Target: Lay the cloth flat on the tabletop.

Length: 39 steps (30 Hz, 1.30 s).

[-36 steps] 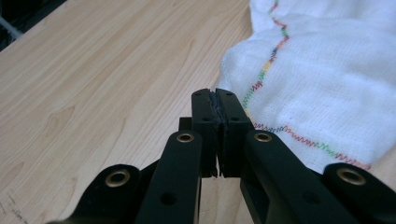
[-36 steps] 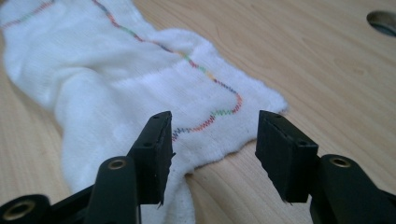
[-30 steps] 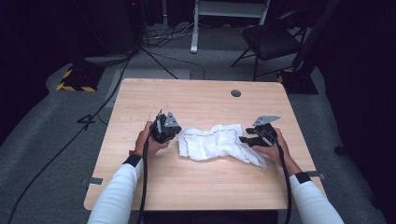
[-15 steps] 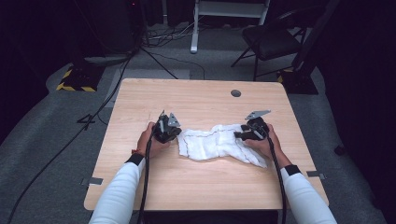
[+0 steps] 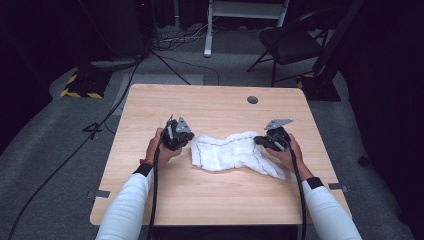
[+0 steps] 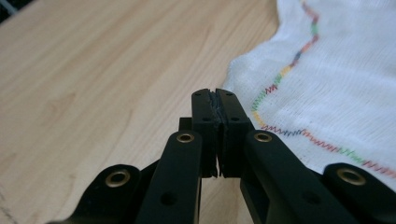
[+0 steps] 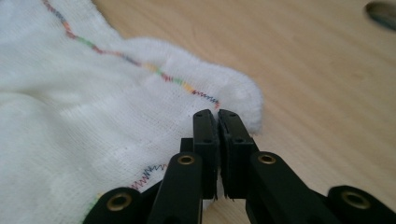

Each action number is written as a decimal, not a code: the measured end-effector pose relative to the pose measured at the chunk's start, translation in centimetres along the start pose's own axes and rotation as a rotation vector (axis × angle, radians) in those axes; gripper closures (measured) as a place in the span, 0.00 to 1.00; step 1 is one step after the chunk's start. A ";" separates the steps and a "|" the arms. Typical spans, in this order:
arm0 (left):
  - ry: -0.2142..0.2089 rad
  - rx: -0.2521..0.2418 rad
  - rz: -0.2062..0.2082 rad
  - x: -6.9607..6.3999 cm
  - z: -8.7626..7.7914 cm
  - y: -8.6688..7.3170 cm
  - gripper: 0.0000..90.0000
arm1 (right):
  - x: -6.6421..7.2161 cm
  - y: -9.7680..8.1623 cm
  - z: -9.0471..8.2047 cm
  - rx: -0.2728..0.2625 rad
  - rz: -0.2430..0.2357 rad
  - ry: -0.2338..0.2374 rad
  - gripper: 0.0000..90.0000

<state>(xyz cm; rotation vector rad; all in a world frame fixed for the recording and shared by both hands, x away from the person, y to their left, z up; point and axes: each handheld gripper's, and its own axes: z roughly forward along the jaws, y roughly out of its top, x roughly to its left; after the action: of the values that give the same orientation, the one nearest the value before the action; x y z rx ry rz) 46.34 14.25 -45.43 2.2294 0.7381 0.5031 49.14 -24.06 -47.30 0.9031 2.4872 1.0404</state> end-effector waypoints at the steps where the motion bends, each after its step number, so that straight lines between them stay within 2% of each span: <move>1: -0.006 -0.034 -0.010 0.1 -0.7 0.3 0.97 | 0.0 0.1 -0.6 -0.019 0.000 -0.011 0.97; 4: -0.001 -0.094 0.000 -0.2 -2.4 1.2 0.97 | 0.5 0.9 -3.4 -0.104 -0.023 -0.048 0.97; 8: 0.002 -0.174 0.019 -0.8 -4.8 2.2 0.97 | 1.4 1.9 -6.7 -0.200 -0.048 -0.066 0.97; 15: 0.007 -0.266 0.066 -2.3 -8.4 3.4 0.97 | 3.3 2.6 -10.6 -0.286 -0.091 -0.088 0.97; 22: 0.020 -0.305 0.137 -4.3 -11.8 4.1 0.97 | 5.4 2.9 -14.2 -0.355 -0.133 -0.101 0.97; 32: 0.007 -0.356 0.191 -6.7 -16.7 3.6 0.97 | 8.5 2.4 -18.6 -0.421 -0.193 -0.079 0.97; 39: -0.004 -0.372 0.242 -8.6 -18.8 3.9 0.97 | 11.0 2.2 -21.2 -0.461 -0.242 -0.057 0.97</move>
<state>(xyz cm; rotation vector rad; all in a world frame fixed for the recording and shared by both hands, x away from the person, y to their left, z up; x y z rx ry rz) 30.92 16.23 -31.23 1.9739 0.3376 0.6925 31.47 -27.00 -31.37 0.4722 2.1055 1.3922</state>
